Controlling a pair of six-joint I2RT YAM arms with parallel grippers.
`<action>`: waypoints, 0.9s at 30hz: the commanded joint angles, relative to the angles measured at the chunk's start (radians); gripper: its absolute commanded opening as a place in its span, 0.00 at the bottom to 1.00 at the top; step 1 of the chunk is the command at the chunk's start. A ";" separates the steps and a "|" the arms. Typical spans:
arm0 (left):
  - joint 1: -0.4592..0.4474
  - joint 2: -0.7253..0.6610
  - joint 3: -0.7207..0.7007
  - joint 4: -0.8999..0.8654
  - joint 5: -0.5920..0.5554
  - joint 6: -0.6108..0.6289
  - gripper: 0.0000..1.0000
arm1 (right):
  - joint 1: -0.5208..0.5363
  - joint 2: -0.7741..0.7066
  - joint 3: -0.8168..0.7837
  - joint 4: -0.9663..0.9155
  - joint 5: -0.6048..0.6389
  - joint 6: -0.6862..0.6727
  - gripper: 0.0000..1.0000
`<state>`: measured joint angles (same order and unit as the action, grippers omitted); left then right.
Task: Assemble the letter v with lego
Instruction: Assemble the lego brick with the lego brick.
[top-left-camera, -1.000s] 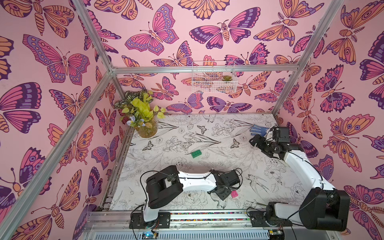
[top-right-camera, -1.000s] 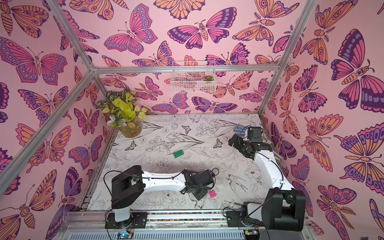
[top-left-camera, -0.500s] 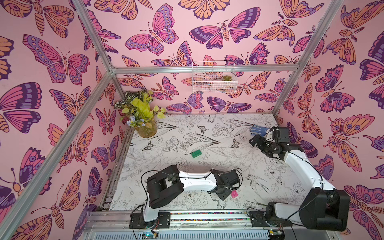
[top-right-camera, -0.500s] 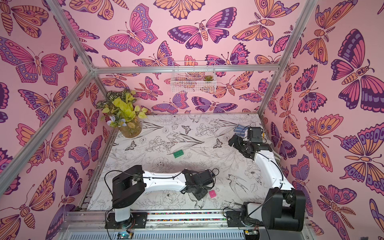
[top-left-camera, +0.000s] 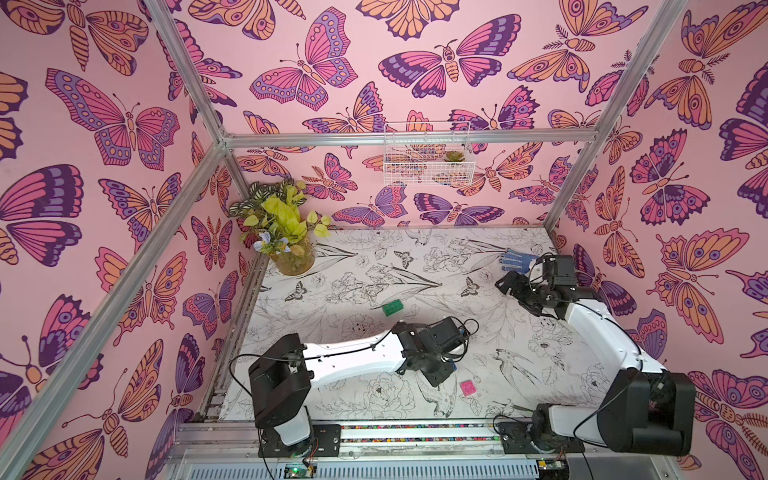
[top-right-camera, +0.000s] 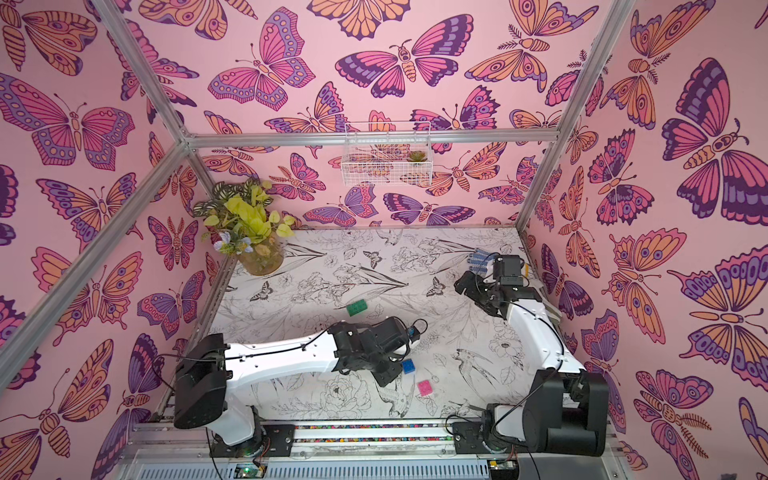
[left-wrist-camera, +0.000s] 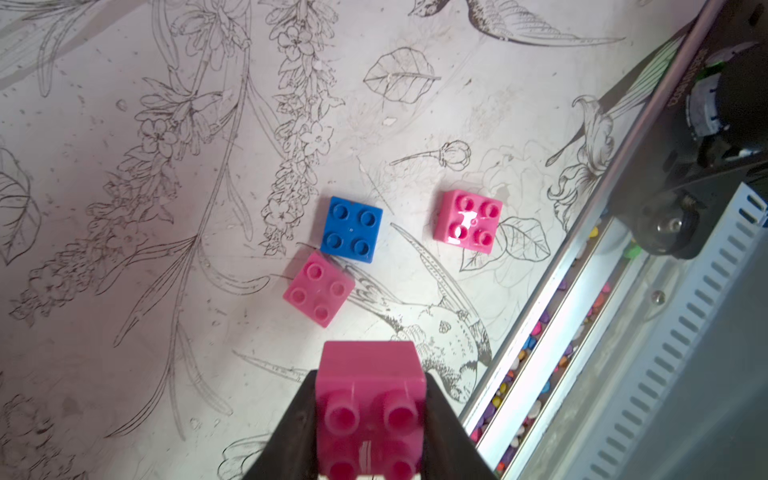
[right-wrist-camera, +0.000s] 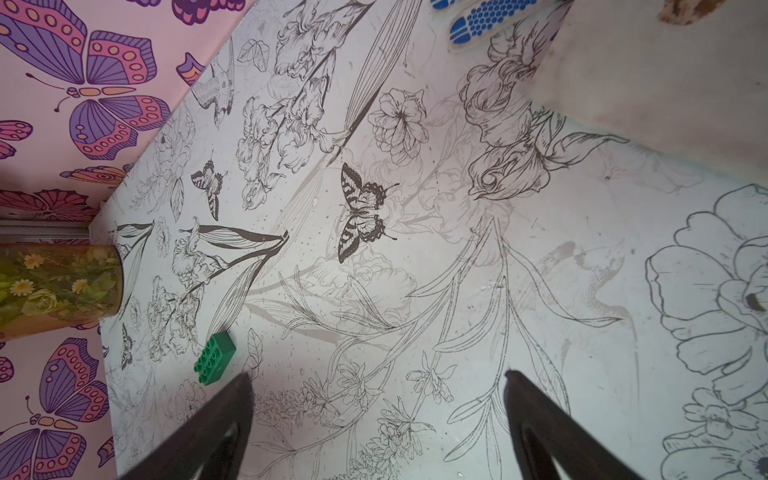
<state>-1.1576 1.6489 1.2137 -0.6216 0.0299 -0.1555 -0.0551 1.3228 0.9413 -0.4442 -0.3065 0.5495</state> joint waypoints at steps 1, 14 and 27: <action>0.019 -0.008 -0.034 -0.068 0.023 0.126 0.34 | 0.009 0.003 0.002 0.013 -0.020 0.002 0.94; 0.116 0.054 -0.029 -0.057 0.123 0.392 0.35 | 0.023 0.017 0.001 0.033 -0.031 0.009 0.95; 0.124 0.171 0.042 -0.060 0.166 0.499 0.35 | 0.022 0.030 -0.009 0.049 -0.026 0.001 0.94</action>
<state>-1.0344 1.8034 1.2285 -0.6609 0.1688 0.3096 -0.0383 1.3403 0.9413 -0.4061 -0.3309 0.5526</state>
